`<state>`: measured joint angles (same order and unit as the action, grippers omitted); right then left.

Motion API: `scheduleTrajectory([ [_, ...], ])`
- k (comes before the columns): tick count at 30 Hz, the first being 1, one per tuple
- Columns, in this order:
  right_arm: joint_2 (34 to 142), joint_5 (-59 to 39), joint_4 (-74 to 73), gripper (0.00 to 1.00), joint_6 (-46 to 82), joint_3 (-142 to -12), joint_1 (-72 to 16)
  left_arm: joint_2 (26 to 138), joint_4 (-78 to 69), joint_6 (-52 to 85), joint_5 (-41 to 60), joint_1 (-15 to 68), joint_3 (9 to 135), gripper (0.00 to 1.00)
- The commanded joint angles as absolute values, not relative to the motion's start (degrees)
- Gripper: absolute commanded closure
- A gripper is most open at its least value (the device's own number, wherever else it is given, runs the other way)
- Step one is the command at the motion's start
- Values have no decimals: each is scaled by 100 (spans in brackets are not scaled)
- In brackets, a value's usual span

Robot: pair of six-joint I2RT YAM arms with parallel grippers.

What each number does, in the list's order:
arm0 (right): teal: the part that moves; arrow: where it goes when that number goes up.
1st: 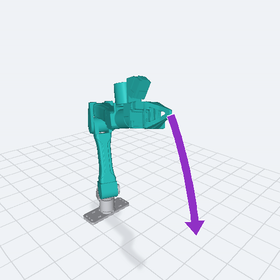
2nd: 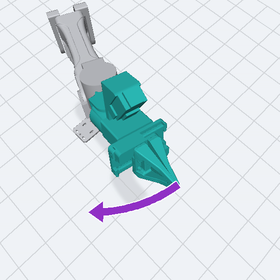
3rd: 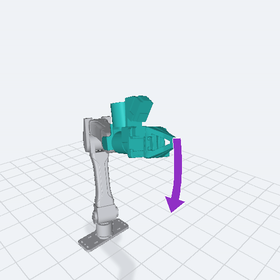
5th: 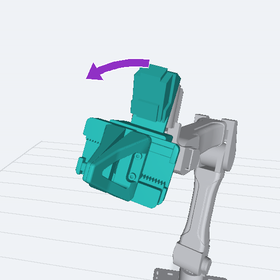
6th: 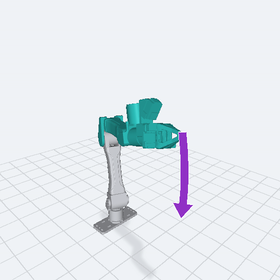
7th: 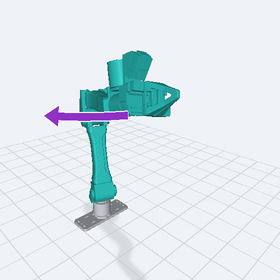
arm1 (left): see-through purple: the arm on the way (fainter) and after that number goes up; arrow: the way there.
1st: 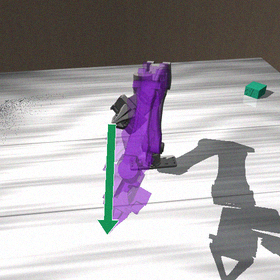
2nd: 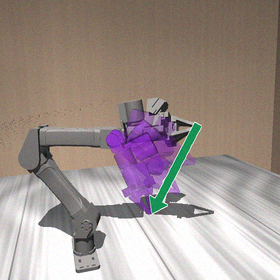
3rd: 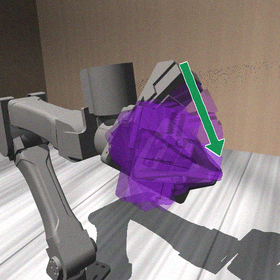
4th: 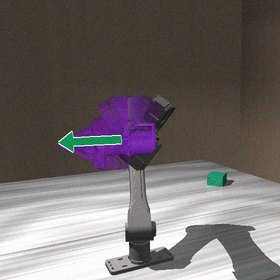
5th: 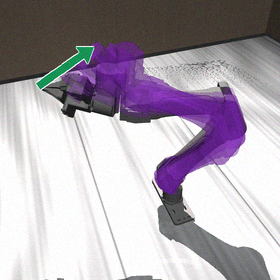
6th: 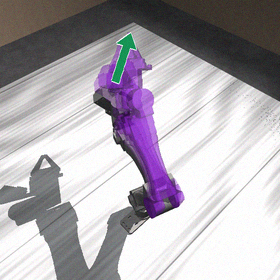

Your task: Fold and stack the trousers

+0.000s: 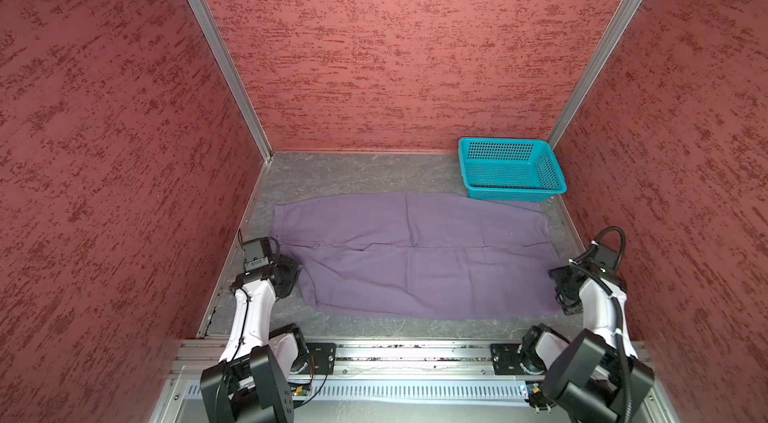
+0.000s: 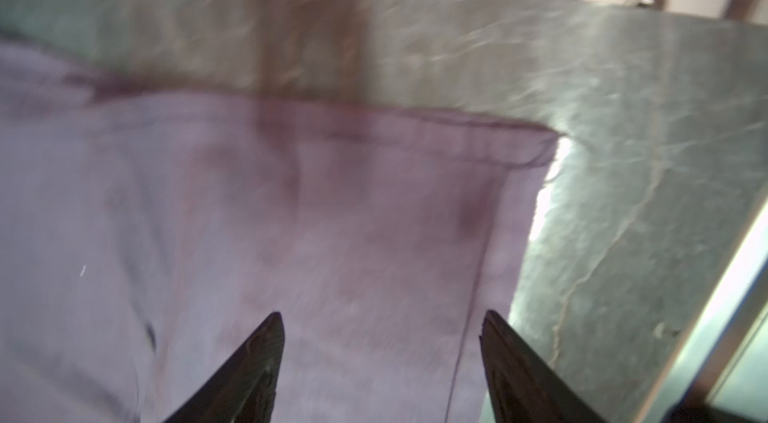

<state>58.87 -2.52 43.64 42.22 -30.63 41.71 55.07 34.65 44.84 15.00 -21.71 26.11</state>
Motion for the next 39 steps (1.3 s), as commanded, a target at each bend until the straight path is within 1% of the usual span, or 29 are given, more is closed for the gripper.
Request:
scheduleTrajectory([
  [1,6066,-504,3980,24,4195,-2830,4845,5484,3384,4535,1509,-2102,2518,99],
  [4,6091,-554,3876,24,4030,-2819,5236,5527,3356,4530,1512,-2092,2496,99],
  [9,6148,-518,3633,24,3877,-2737,5499,5572,3295,4564,1512,-2084,2482,99],
  [11,6258,-493,3479,26,3851,-2660,5543,5590,3279,4571,1509,-2075,2481,99],
  [15,6504,-618,3011,35,3769,-2531,5650,5599,3307,4579,1460,-2074,2486,99],
  [16,6570,-672,2895,38,3743,-2507,5668,5599,3313,4575,1452,-2074,2480,99],
  [17,6652,-730,2795,47,3714,-2506,5686,5605,3320,4575,1443,-2078,2479,99],
  [19,6827,-865,2642,68,3676,-2505,5703,5608,3333,4574,1433,-2076,2474,99],
  [20,6907,-927,2605,82,3661,-2523,5704,5602,3348,4587,1433,-2082,2487,99],
  [21,6978,-965,2589,92,3644,-2528,5713,5592,3359,4596,1436,-2078,2487,99],
  [22,7015,-984,2574,98,3624,-2539,5713,5578,3375,4603,1440,-2084,2487,99],
  [23,7035,-993,2583,100,3594,-2548,5713,5565,3383,4614,1441,-2078,2487,99],
  [26,6961,-993,2652,100,3531,-2625,5730,5504,3483,4619,1421,-2083,2544,99],
  [32,6256,-1002,3167,100,3586,-3081,5730,5233,3948,4620,1549,-2213,2949,99],
  [35,5950,-1248,3153,100,3871,-3143,5730,5040,4239,4578,1916,-2513,3180,100],
  [39,5863,-1698,3028,100,4162,-3147,5730,4802,4866,4242,2191,-3059,3655,100],
])
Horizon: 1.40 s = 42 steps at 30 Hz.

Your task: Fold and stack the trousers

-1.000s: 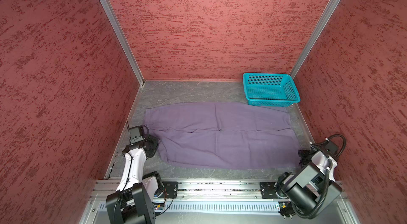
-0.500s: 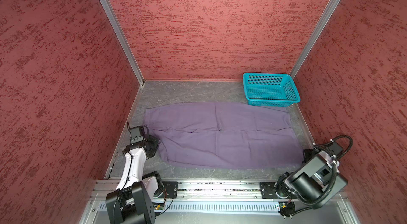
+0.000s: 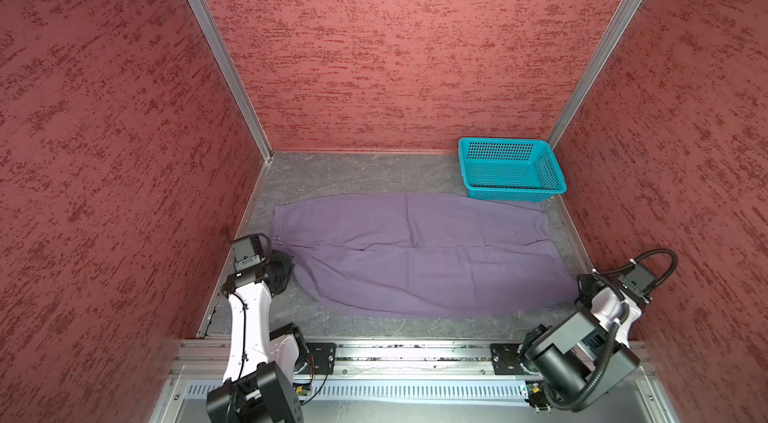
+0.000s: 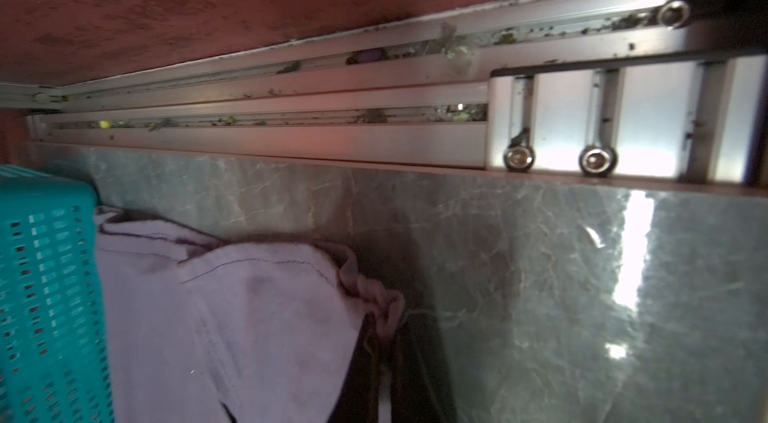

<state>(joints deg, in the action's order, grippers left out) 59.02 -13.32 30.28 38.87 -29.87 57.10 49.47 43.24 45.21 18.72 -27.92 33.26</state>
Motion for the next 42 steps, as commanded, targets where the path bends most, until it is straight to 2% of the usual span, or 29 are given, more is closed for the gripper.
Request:
scheduleTrajectory([
  [1,5854,-1783,3057,100,4200,-3213,5729,4755,5061,4070,2227,-3279,3823,100],
  [7,5909,-2518,2968,100,4256,-3329,5713,4489,5995,2990,2375,-5167,4804,100],
  [9,5817,-2697,2800,100,4344,-3209,5684,4614,6078,3018,2207,-5243,4949,100],
  [16,5601,-2523,2600,100,4442,-3200,5469,5230,5633,3296,2784,-5870,5100,100],
  [21,5388,-2554,1941,100,4984,-3125,5294,5301,5182,3578,3013,-5864,4928,100],
  [25,5433,-2108,1613,100,5135,-3608,4827,5374,4930,3769,2883,-5697,5014,100],
  [33,5934,-1026,1553,100,4846,-4820,3719,5922,4629,4103,2254,-4732,5602,100],
  [42,6641,-726,1308,100,4664,-5230,3404,6340,4475,4134,1866,-4391,5783,100],
])
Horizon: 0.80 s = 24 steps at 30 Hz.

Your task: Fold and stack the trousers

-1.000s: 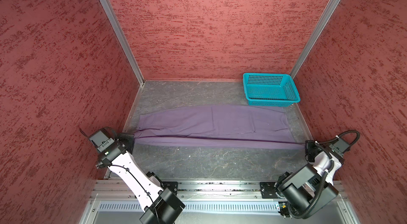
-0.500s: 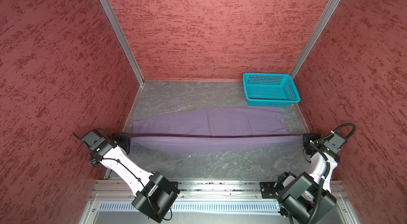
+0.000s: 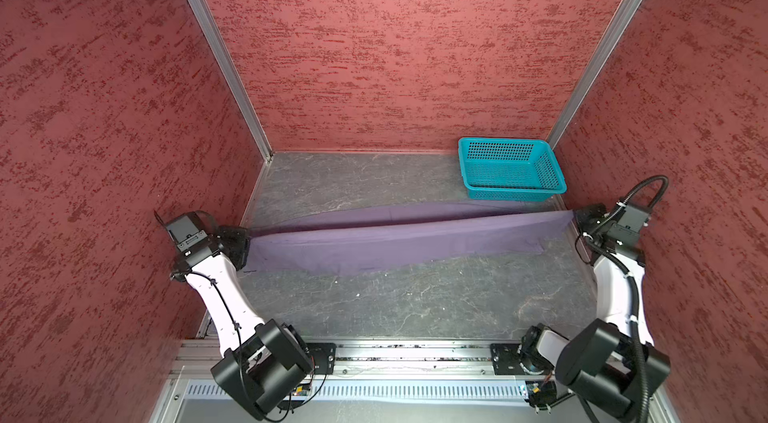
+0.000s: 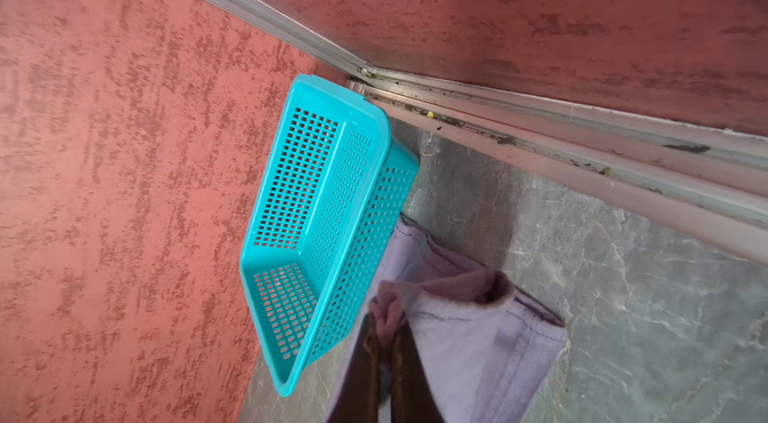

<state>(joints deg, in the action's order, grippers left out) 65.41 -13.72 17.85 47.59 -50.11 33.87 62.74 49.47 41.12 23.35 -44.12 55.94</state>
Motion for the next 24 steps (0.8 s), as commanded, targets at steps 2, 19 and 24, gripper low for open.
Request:
scheduleTrajectory([
  [2,6737,-691,1275,100,4629,-5277,3376,6426,4447,4106,1820,-4311,5825,100],
  [19,6388,-148,1699,100,4506,-5562,3340,6428,4939,3872,1436,-4185,6309,100],
  [24,6054,51,2056,100,4616,-5536,3340,6223,5110,3806,1528,-4465,6315,100],
])
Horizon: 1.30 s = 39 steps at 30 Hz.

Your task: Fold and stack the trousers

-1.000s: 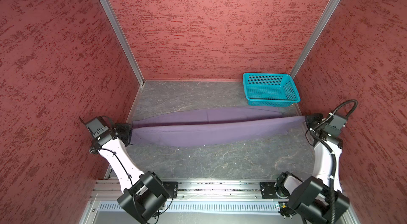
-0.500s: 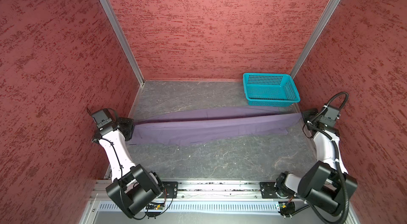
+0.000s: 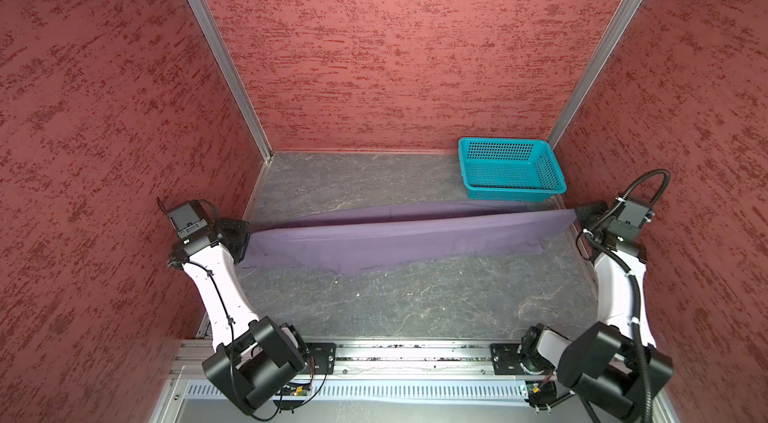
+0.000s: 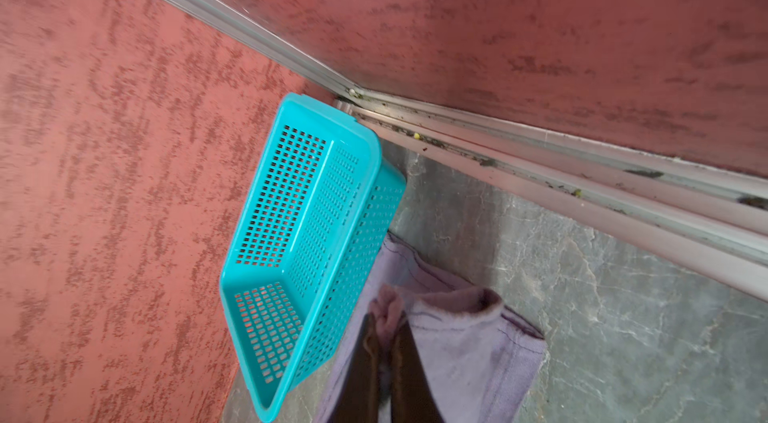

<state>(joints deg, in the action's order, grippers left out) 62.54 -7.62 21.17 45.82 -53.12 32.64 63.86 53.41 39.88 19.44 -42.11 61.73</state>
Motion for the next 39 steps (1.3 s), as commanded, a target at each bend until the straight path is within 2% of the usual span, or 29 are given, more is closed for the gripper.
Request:
scheduleTrajectory([
  [1,6003,68,2110,100,4623,-5515,3340,6186,5112,3806,1558,-4522,6278,100],
  [11,5737,59,2175,100,4768,-5171,3340,6266,5043,3717,1754,-4764,6099,100],
  [18,6179,-137,1794,100,4841,-5115,3335,6546,4593,3762,1951,-4714,6003,100],
  [31,6949,129,1159,100,4738,-5195,3054,7330,4109,3942,1506,-3962,6093,100],
  [39,7776,452,696,100,4688,-5265,2474,7902,3860,3981,1241,-3593,6132,100],
])
